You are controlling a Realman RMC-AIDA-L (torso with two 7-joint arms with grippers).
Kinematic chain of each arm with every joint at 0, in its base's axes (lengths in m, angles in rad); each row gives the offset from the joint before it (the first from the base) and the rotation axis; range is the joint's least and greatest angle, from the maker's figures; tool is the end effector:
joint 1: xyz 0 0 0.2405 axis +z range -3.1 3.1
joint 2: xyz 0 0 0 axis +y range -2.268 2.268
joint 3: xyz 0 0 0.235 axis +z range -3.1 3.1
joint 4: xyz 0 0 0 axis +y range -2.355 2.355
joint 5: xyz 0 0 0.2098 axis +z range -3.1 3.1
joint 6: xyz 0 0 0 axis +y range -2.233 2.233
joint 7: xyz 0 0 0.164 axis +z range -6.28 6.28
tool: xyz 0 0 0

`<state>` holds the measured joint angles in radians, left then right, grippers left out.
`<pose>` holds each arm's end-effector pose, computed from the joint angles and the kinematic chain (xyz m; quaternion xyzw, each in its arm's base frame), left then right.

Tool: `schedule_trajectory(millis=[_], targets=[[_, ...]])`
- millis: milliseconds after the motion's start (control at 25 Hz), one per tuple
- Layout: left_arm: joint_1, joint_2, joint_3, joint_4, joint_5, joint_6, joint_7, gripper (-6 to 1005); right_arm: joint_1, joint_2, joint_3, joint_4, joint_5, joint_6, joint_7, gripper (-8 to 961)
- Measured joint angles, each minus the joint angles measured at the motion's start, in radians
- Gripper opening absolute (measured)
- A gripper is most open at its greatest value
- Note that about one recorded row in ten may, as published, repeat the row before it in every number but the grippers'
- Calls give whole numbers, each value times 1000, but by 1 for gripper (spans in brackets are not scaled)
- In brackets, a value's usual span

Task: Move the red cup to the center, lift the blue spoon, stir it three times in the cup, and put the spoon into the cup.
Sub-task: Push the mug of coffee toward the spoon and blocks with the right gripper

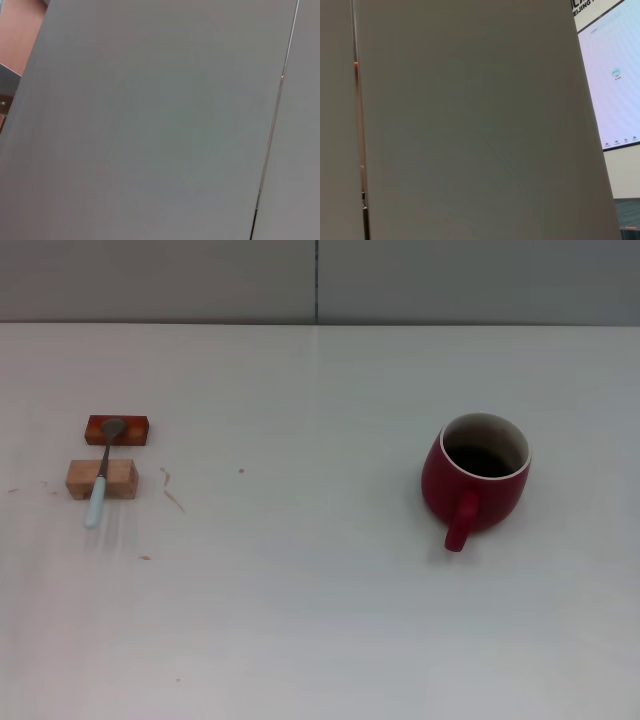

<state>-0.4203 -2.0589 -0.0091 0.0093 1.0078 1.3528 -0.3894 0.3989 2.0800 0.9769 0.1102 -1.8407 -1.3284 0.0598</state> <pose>-0.3698 0.3127 0.0942 -0.4794 -0.2924 -0.3822 0.7339 0.3685 0.3111 0.0845 -0.4587 0.2675 0.2976 0.7934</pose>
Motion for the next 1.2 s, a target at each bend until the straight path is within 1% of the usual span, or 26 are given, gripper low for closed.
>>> schedule_trajectory(millis=[80, 600, 1200], targets=[[-1, 0, 0, 1, 0, 0, 2, 829, -12, 0, -33, 4, 0, 0, 0, 761], [-12, 0, 2, 3, 0, -4, 6, 829, -38, 0, -117, 5, 0, 0, -4, 762], [-21, 0, 2, 3, 0, -24, 7, 830, -42, 2, -123, 1, 0, 38, -8, 761]])
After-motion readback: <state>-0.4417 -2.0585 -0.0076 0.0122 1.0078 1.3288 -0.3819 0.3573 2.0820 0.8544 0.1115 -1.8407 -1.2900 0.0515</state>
